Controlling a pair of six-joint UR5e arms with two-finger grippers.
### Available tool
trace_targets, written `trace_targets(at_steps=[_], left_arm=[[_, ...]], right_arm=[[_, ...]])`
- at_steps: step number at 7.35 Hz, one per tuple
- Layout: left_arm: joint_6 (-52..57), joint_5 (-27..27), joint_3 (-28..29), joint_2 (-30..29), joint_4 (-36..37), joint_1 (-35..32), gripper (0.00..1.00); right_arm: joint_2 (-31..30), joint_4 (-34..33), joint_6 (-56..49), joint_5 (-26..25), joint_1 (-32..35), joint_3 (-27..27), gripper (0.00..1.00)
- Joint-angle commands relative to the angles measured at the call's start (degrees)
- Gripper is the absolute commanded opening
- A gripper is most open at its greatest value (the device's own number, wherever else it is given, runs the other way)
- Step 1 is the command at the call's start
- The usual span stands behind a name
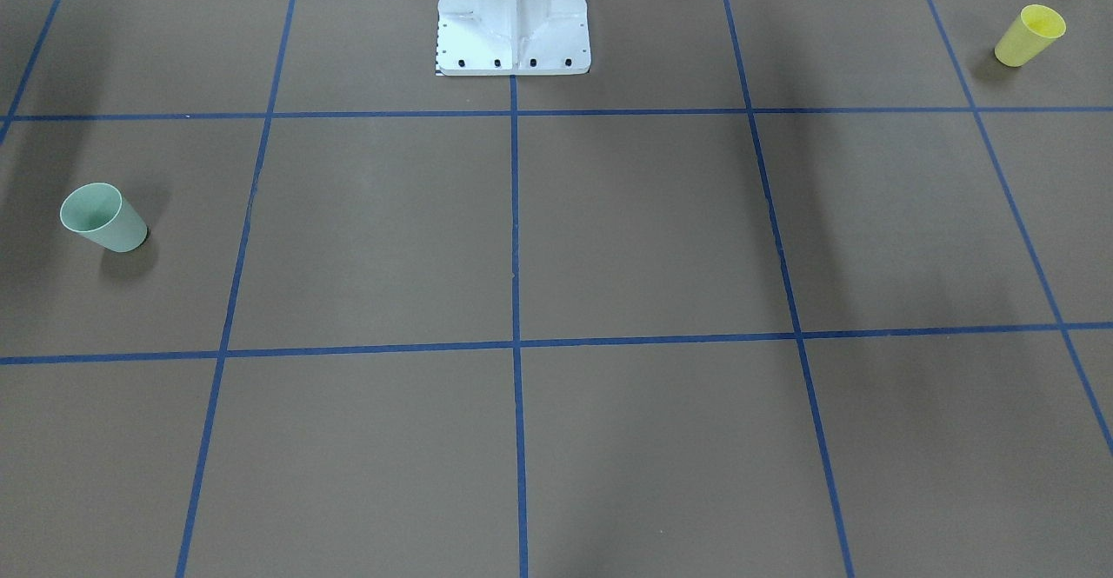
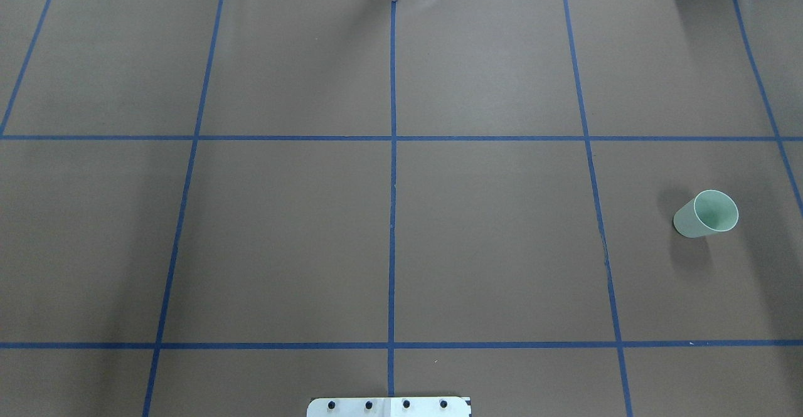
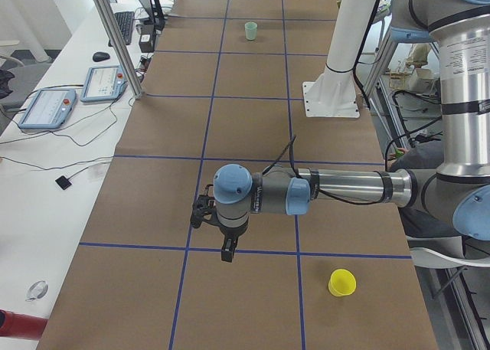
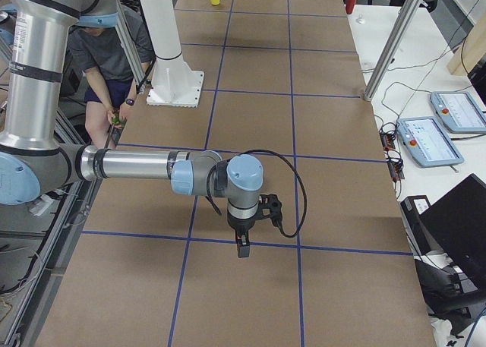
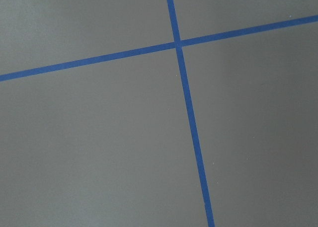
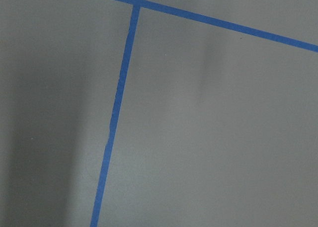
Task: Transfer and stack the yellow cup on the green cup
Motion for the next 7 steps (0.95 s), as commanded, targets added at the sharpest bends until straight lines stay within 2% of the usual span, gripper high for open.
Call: trace_targets(at_steps=[1,5,7], left_arm=[[-0.1,0.0,-0.6,0.0,-0.9,0.1,1.00],[-0.5,0.0,-0.7,-0.4,-1.7,0.1,1.00],[-0.5,-0.1,-0.6,-1.8,-5.3,0.1,1.00]], right_arm=[[-0.3,0.0,0.0,0.0,0.0,-0.1,1.00],[-0.2,0.2,0.0,0.0,0.0,0.0,1.00],[-0.2,0.2,0.0,-0.1,0.0,0.0,1.00]])
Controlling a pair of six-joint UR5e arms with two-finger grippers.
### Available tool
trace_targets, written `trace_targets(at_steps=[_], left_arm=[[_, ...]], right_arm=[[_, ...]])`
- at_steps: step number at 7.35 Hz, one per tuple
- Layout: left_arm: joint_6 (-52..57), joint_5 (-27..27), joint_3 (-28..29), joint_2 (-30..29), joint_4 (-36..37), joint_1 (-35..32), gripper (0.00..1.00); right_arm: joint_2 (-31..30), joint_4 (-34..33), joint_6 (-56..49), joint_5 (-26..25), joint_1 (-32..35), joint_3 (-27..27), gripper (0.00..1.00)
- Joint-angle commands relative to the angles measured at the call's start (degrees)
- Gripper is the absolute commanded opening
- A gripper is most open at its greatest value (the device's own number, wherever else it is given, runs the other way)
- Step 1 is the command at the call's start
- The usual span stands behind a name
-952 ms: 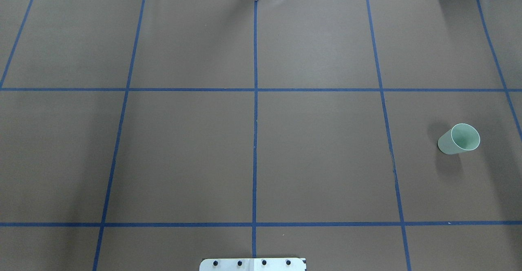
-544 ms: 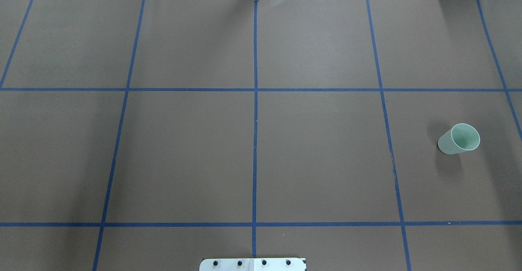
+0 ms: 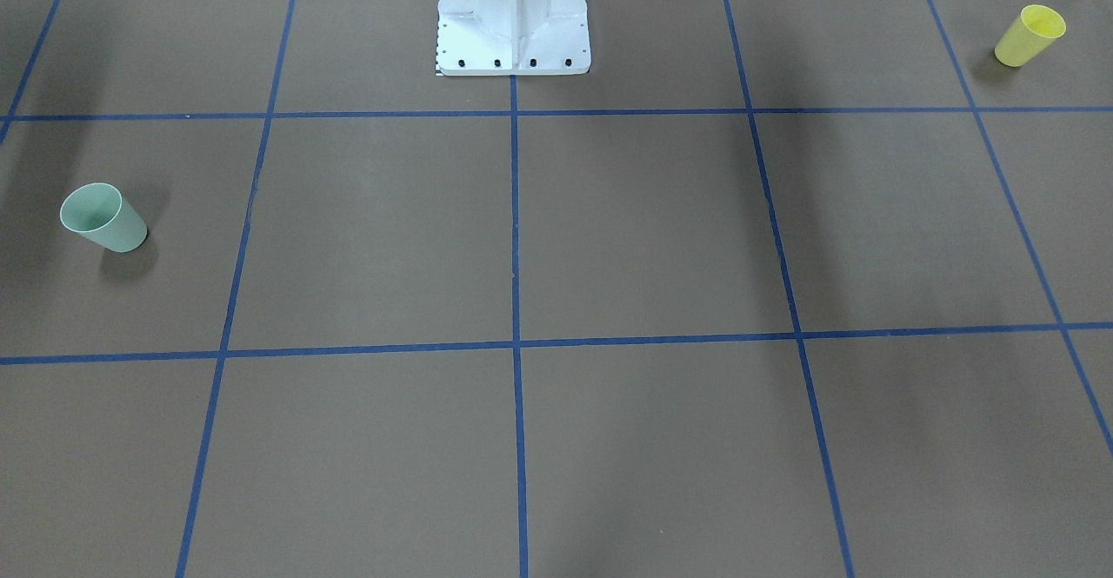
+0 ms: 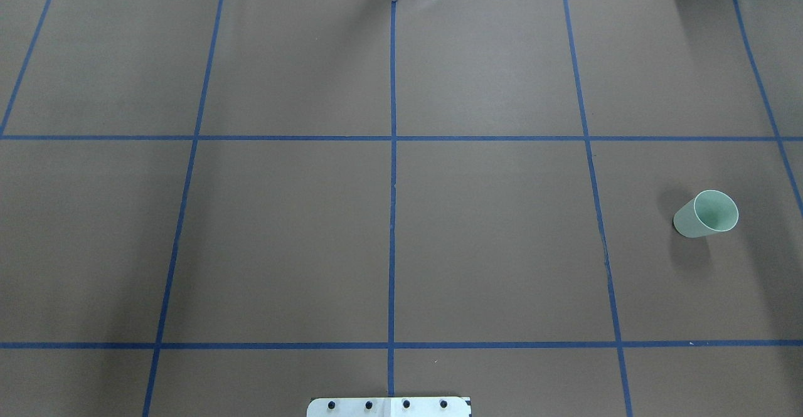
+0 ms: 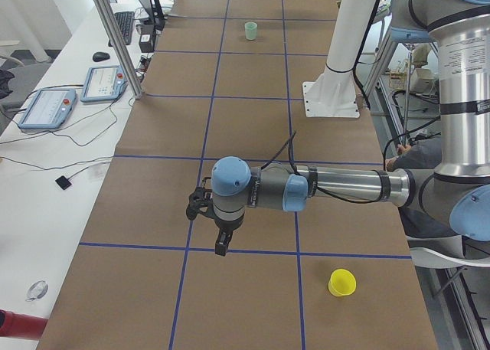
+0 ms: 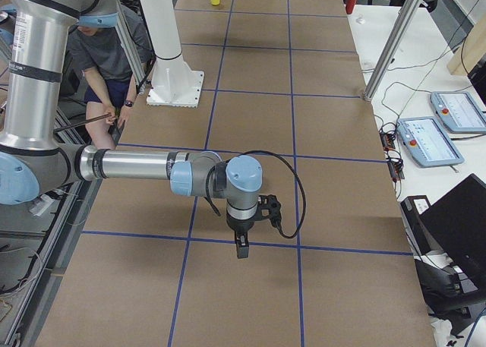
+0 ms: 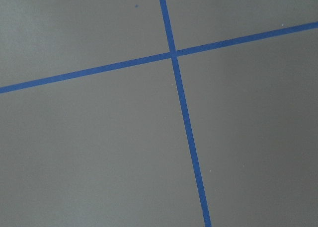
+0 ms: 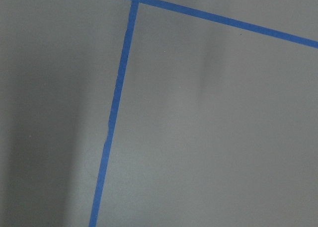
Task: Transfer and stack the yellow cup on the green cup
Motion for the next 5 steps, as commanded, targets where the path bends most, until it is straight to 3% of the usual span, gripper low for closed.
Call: trace_targets(at_steps=[1,3,5], left_arm=[[0.0,-0.2,0.1,-1.0,-5.4,0.0,1.00],[-0.2,0.0,2.8,-4.7,-15.0,0.0,1.00],[-6.7,-0.5,4.3,-7.3,-16.5,0.0,1.00]], right_arm=[[0.0,0.0,0.0,0.0,0.0,0.0,1.00],[0.0,0.0,0.0,0.1,0.0,0.1,1.00],[-0.1,0.0,-0.1,0.0,0.0,0.0,1.00]])
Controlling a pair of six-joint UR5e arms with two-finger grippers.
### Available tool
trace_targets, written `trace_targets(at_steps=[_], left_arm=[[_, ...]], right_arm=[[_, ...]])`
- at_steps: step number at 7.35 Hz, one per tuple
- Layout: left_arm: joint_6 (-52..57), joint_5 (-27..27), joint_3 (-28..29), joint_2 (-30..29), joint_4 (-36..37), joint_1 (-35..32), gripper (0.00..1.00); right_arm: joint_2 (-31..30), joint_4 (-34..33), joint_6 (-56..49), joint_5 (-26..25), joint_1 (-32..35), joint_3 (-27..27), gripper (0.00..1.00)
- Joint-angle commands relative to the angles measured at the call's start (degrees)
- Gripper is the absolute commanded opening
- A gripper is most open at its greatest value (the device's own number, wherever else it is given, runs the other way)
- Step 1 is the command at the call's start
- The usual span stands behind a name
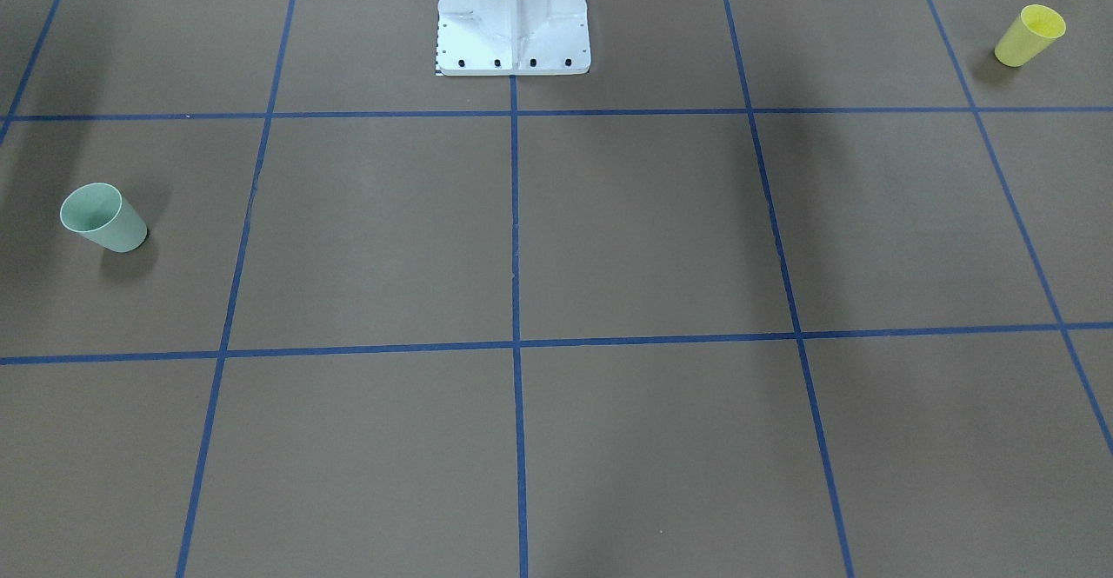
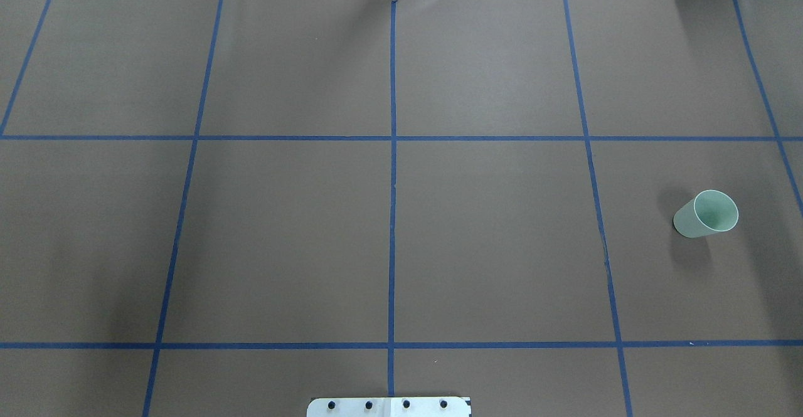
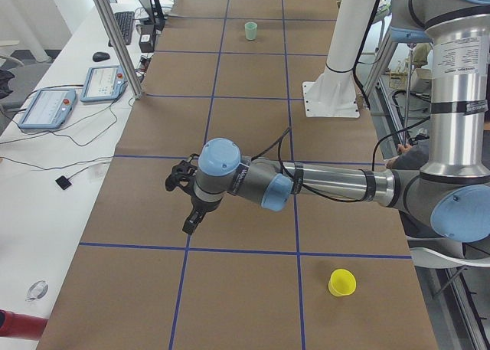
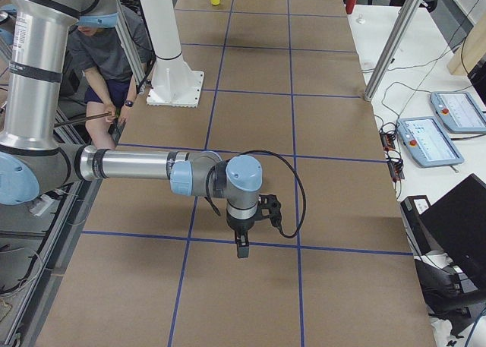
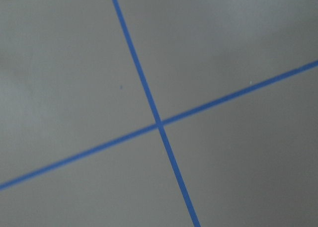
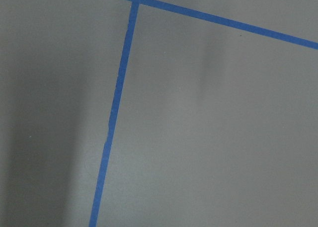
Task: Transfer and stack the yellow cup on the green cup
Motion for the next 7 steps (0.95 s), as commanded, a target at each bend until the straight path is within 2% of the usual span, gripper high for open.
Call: trace_targets(at_steps=[1,2,4,5,7], left_arm=[[-8.0,0.1,0.5,-1.6,-4.9,0.0,1.00],[-8.5,0.3,1.0,-1.3,-10.0,0.0,1.00],[-10.5,0.4,0.9,-1.2,-13.7,0.2,1.00],[-13.1,3.0,0.2,-1.4,-14.2,0.2,1.00],[-26.9,11.2,-0.5,-1.5,-19.9,1.2,1.00]], right_arm=[[0.0,0.0,0.0,0.1,0.0,0.0,1.00],[-0.1,-0.1,0.1,0.1,0.0,0.0,1.00],[-0.1,-0.1,0.1,0.1,0.0,0.0,1.00],[-0.1,-0.1,0.1,0.1,0.0,0.0,1.00],[-0.1,-0.1,0.1,0.1,0.0,0.0,1.00]])
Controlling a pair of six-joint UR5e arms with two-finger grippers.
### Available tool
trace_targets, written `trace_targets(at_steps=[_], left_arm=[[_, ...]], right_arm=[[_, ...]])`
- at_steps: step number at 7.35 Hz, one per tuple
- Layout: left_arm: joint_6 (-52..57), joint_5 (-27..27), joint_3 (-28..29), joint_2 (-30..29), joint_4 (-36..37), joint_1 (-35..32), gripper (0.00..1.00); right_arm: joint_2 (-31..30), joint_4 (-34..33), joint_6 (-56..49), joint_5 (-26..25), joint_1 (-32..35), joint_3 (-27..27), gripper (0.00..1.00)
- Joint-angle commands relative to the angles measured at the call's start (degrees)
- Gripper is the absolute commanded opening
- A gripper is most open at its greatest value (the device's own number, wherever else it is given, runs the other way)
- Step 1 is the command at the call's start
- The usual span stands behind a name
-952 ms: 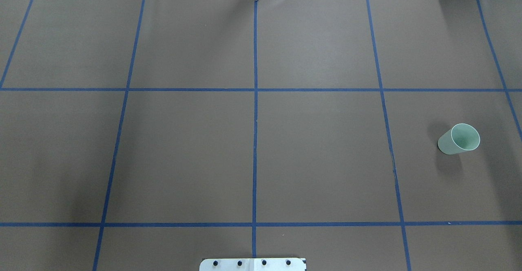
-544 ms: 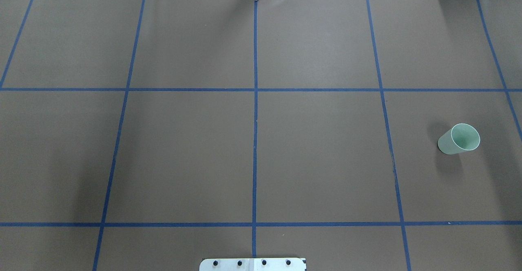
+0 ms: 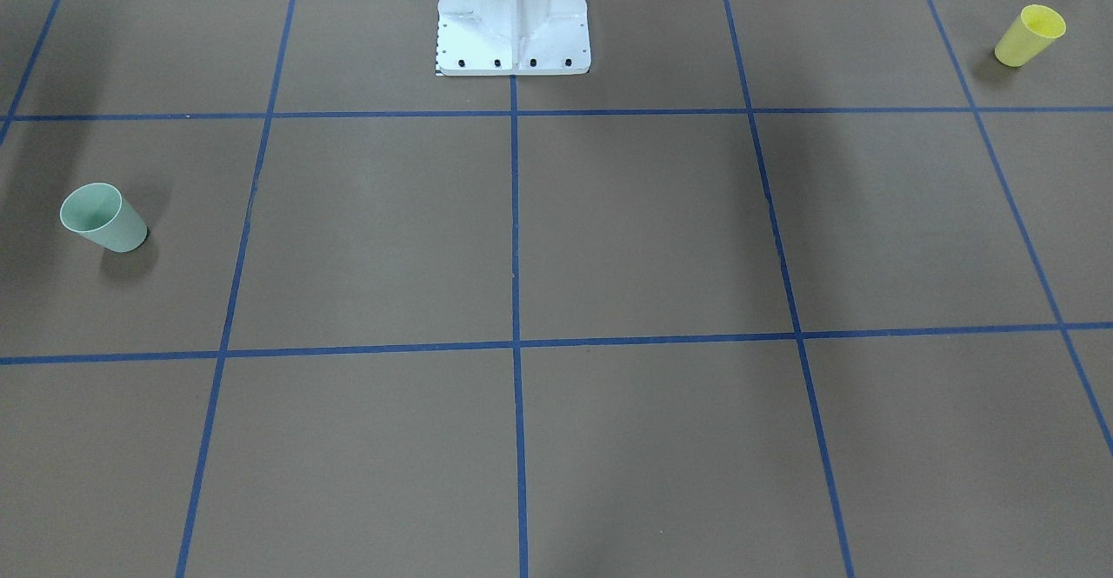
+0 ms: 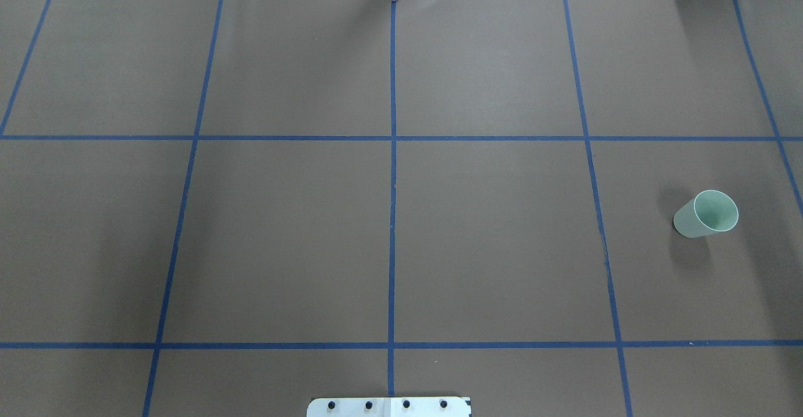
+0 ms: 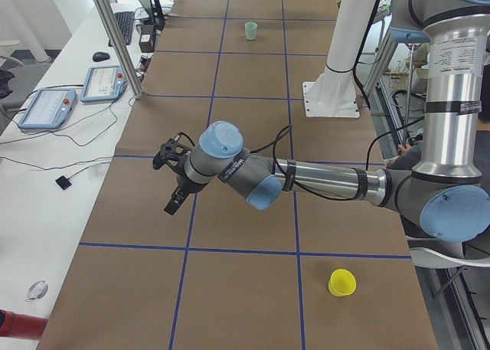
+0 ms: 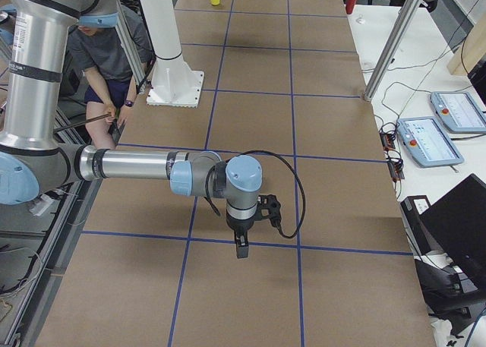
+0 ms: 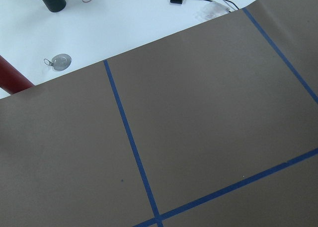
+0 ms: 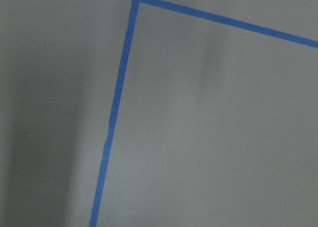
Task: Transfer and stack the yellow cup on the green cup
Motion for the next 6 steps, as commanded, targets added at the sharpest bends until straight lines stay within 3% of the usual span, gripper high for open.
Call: trace_targets(at_steps=[1,3,6], left_arm=[[-10.4,10.1,-0.8,-0.1,-3.0,1.0,1.00],[-15.9,18.1,-2.1,1.1,-2.6,3.1,1.00],[-21.2,35.9,-2.4,5.1,-0.8,8.1,1.00]], right_arm=[[0.0,0.0,0.0,0.0,0.0,-0.1,1.00],[-0.1,-0.1,0.0,0.0,0.0,-0.2,1.00],[-0.4,-0.1,0.0,0.0,0.0,-0.3,1.00]])
